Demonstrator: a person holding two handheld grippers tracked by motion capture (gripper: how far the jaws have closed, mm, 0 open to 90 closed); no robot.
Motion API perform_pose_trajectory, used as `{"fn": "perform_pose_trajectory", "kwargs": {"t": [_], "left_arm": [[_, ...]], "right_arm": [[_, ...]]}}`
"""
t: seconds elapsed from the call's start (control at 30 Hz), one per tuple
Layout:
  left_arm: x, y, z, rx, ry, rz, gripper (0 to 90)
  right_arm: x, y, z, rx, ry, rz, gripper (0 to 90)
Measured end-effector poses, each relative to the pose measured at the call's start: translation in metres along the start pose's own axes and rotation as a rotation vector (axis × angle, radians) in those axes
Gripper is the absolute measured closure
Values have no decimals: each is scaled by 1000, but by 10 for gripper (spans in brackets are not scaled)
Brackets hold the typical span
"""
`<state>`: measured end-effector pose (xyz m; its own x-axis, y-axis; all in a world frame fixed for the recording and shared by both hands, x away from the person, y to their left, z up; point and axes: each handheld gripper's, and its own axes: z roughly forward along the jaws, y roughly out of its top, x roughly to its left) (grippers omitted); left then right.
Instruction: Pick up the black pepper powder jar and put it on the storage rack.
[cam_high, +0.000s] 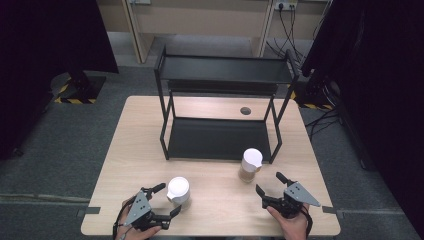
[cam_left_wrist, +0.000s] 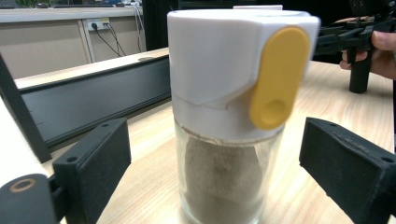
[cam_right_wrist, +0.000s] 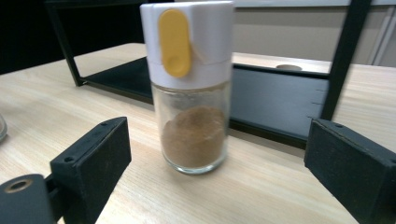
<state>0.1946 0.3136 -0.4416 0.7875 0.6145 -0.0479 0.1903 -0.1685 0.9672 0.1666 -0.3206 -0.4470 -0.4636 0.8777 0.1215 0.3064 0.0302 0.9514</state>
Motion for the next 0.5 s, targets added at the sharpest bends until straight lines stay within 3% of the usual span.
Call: {"fn": "perform_pose_trajectory", "kwargs": {"t": [0.2,0.5], "left_arm": [[-3,0,-1,2,12,10,82],[-3,0,4,-7,2,1,79]], "right_arm": [[-2,-3,-5,-16,-20,24,74],[0,-3,-5,-15,-23,13,74]]}}
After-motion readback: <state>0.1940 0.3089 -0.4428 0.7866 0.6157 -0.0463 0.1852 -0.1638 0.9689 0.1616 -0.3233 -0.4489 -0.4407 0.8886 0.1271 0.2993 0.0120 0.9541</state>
